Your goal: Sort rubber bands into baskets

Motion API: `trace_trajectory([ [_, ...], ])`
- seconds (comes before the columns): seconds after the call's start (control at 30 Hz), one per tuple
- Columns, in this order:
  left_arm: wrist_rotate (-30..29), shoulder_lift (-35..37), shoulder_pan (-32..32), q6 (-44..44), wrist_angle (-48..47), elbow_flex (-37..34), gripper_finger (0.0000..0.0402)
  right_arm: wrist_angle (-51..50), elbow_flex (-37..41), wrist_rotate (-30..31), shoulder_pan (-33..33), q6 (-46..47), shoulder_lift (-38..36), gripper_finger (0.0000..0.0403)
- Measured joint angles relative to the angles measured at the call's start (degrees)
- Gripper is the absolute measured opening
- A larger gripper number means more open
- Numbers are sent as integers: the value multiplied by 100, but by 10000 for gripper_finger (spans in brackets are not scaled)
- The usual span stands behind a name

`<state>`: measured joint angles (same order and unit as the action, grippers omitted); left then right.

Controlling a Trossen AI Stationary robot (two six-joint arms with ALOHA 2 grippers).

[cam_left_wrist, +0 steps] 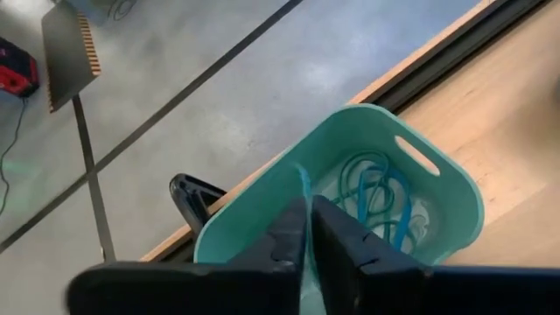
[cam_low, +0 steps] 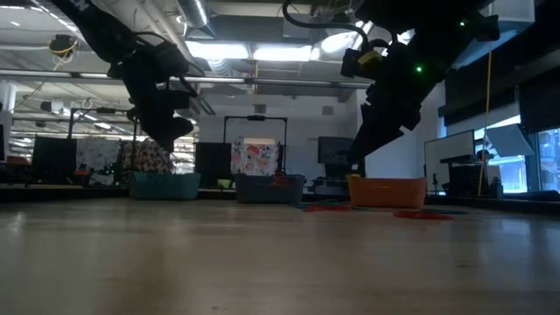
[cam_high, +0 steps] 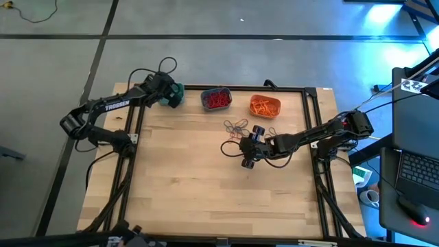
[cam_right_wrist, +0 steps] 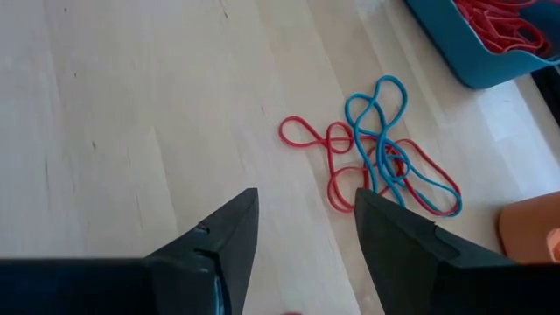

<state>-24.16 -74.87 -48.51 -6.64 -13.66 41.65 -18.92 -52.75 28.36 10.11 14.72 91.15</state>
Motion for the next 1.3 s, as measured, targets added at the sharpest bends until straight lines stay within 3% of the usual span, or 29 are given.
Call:
trace_trajectory([
  [0.27,2,57,-13,-119,-236,2,122,-2,0,-7,0,-2,0,190],
  [0.43,0,363,119,-183,-741,226,156,106,0,-11,0,-2,0,190],
  [0.67,93,1155,489,1,-874,278,156,336,-2,-15,0,-2,0,190],
  [0.97,1936,1529,1706,81,-143,-239,146,329,-1,-15,0,-4,0,190],
  [1.3,2070,1133,3055,363,1480,-1037,145,297,-2,-13,0,-17,0,190],
])
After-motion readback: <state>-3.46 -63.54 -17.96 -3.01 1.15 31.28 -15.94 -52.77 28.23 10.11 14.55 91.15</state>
